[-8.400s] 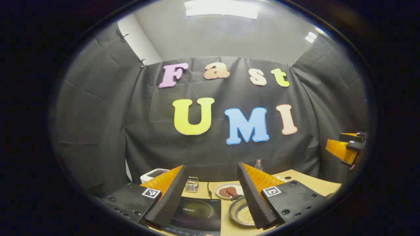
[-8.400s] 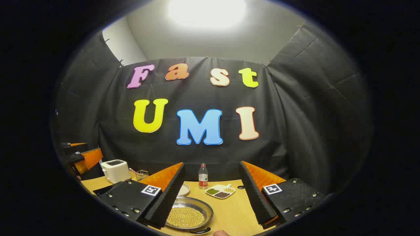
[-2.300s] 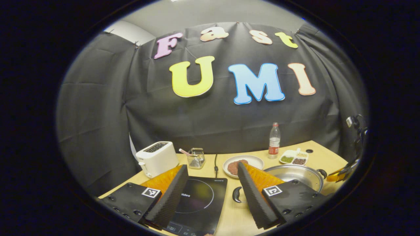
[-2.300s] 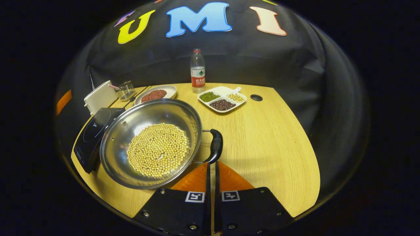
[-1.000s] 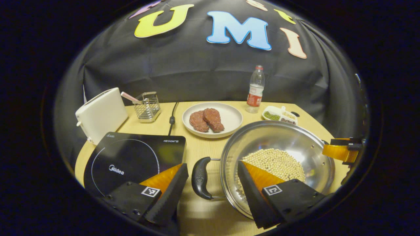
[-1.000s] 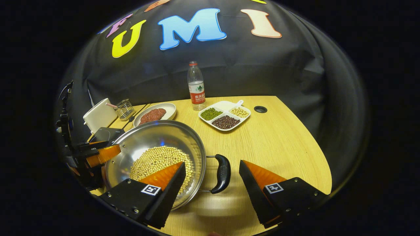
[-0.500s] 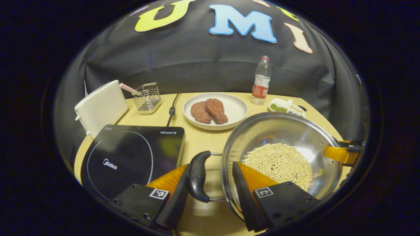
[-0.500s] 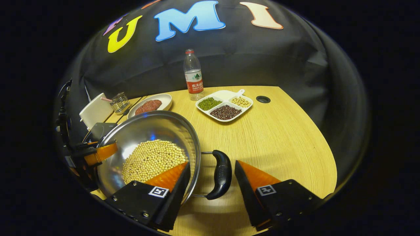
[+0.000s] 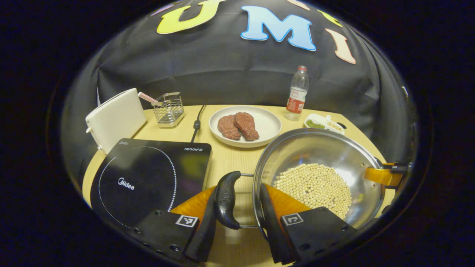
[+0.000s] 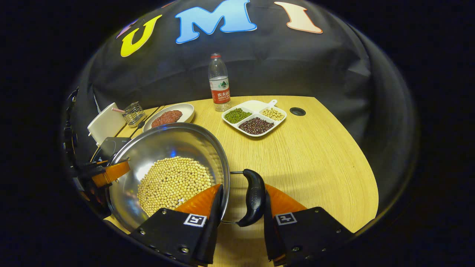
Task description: First push the handle of the pot to place it horizontally, then grasp the pot with both hands and set it on the induction cooktop.
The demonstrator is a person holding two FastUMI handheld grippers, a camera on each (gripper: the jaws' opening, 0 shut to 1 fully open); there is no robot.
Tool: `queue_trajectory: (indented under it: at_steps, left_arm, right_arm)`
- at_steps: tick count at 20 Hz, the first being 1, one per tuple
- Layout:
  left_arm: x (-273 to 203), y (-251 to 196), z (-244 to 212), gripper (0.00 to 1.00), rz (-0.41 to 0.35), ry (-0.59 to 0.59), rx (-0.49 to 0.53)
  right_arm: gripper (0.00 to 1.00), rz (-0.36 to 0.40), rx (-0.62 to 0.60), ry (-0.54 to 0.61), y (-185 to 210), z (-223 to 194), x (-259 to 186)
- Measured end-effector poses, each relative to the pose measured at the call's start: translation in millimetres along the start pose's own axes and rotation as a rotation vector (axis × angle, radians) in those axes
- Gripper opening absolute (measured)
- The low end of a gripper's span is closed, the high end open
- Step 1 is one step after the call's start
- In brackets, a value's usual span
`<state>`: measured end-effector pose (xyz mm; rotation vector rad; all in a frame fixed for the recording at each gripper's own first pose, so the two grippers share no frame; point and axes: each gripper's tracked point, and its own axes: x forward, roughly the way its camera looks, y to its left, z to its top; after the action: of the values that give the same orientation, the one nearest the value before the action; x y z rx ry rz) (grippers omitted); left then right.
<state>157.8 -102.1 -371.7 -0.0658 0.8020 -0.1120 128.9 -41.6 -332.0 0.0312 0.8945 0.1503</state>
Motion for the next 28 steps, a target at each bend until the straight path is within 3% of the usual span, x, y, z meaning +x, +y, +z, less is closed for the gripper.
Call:
queue_trajectory:
  at_steps: [3, 4, 5, 8, 9, 10, 12, 13, 18, 20, 21, 23, 24, 27, 28]
  left_arm:
    - [-17, 9, 9, 0.63, -0.008, -0.029, 0.001]
    - [-22, 14, 13, 0.68, -0.012, -0.033, -0.003]
    - [-27, 19, 15, 0.63, -0.015, -0.035, -0.003]
    - [-39, 41, 24, 0.68, -0.026, -0.044, 0.009]
    - [-43, 49, 26, 0.63, -0.031, -0.048, 0.011]
    - [-46, 57, 28, 0.67, -0.039, -0.049, 0.012]
    - [-50, 73, 32, 0.63, -0.051, -0.054, 0.013]
    - [-52, 82, 34, 0.68, -0.054, -0.058, 0.017]
    - [-57, 121, 39, 0.67, -0.075, -0.068, 0.025]
    - [-57, 138, 41, 0.72, -0.079, -0.069, 0.030]
    - [-57, 147, 42, 0.72, -0.079, -0.070, 0.034]
    - [-59, 166, 43, 0.67, -0.077, -0.071, 0.039]
    - [-60, 176, 43, 0.67, -0.075, -0.071, 0.040]
    - [-61, 205, 44, 0.67, -0.067, -0.069, 0.042]
    - [-61, 215, 45, 0.72, -0.064, -0.070, 0.043]
  right_arm:
    - [0.53, -0.010, -0.001, -0.016, 10, 8, -15]
    - [0.53, -0.013, 0.004, -0.020, 16, 10, -21]
    - [0.53, -0.016, 0.008, -0.025, 22, 12, -26]
    - [0.53, -0.029, 0.020, -0.035, 44, 12, -39]
    - [0.53, -0.035, 0.027, -0.039, 52, 13, -43]
    - [0.53, -0.040, 0.032, -0.048, 60, 14, -46]
    - [0.53, -0.050, 0.037, -0.057, 77, 14, -52]
    - [0.52, -0.054, 0.041, -0.060, 85, 15, -54]
    - [0.53, -0.074, 0.051, -0.072, 123, 16, -61]
    - [0.46, -0.077, 0.056, -0.072, 139, 16, -60]
    - [0.53, -0.077, 0.058, -0.070, 147, 15, -60]
    - [0.53, -0.074, 0.063, -0.068, 164, 15, -57]
    - [0.46, -0.071, 0.066, -0.066, 173, 13, -55]
    - [0.53, -0.064, 0.074, -0.065, 198, 11, -50]
    - [0.53, -0.061, 0.075, -0.066, 207, 10, -48]
